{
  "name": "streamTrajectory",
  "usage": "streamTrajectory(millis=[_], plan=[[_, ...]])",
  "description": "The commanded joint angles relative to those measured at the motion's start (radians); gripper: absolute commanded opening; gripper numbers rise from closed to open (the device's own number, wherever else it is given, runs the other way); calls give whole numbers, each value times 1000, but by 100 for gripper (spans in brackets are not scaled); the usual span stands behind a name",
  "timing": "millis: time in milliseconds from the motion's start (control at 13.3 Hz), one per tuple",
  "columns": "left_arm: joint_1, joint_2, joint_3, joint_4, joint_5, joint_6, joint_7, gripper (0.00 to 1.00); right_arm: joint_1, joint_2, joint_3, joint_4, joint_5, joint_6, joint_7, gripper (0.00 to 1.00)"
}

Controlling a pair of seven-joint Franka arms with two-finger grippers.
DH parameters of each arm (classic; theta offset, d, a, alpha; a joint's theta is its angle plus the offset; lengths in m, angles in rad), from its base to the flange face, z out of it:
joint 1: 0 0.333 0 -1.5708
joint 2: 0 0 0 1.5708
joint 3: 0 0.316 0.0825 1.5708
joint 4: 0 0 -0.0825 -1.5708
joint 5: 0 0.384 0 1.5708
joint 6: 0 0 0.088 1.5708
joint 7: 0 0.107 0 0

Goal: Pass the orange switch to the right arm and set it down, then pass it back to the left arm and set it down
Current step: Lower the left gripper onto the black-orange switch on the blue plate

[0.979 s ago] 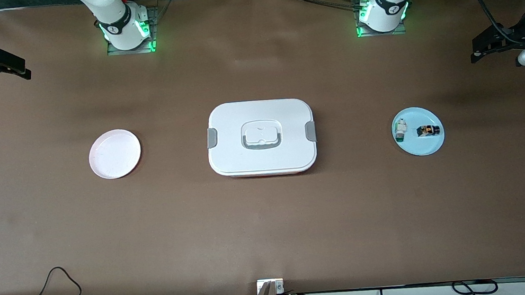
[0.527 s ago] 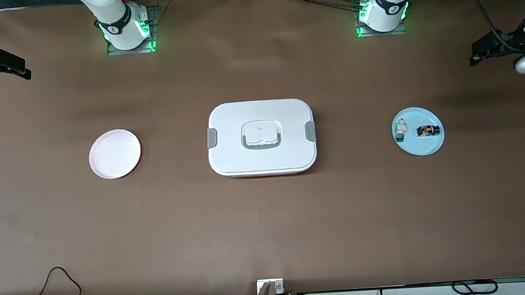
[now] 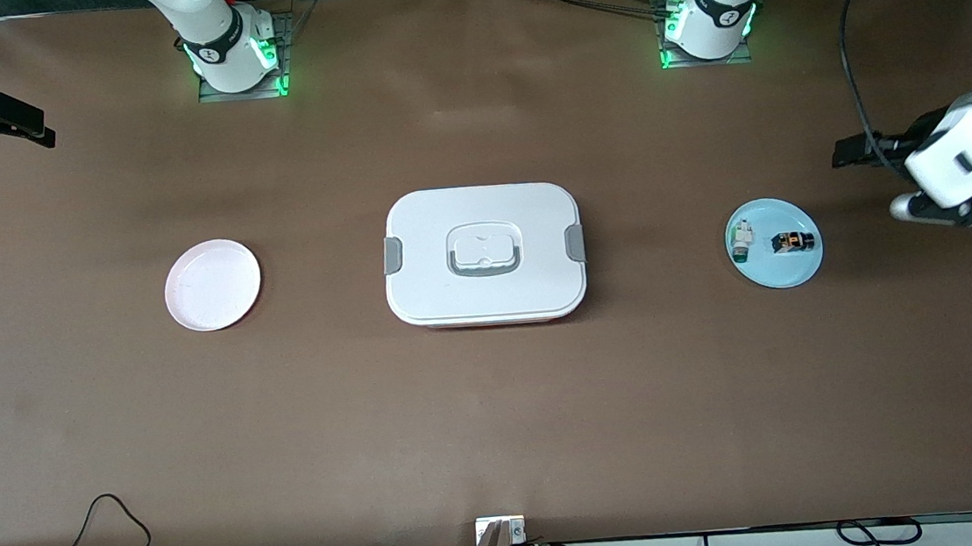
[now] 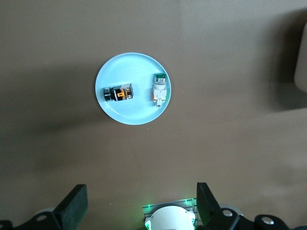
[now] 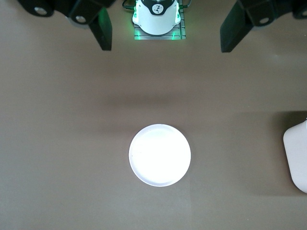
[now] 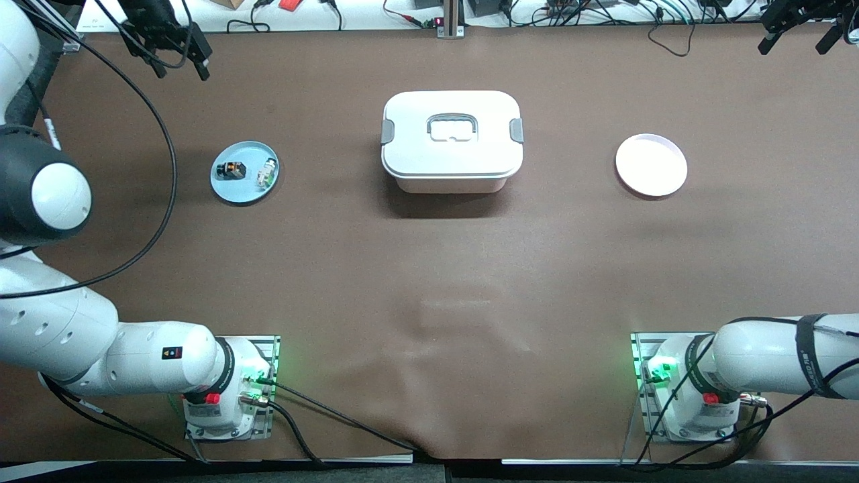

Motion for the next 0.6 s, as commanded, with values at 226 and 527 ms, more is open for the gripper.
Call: streamTrajectory(millis=[226,527], plan=[[8,67,0,-96,19,192,3,100,-3,5,2,20,-9,-17,0,100],[45,58,0,-274,58,445,5,100,3,5,2,20,-9,-20,1,100]])
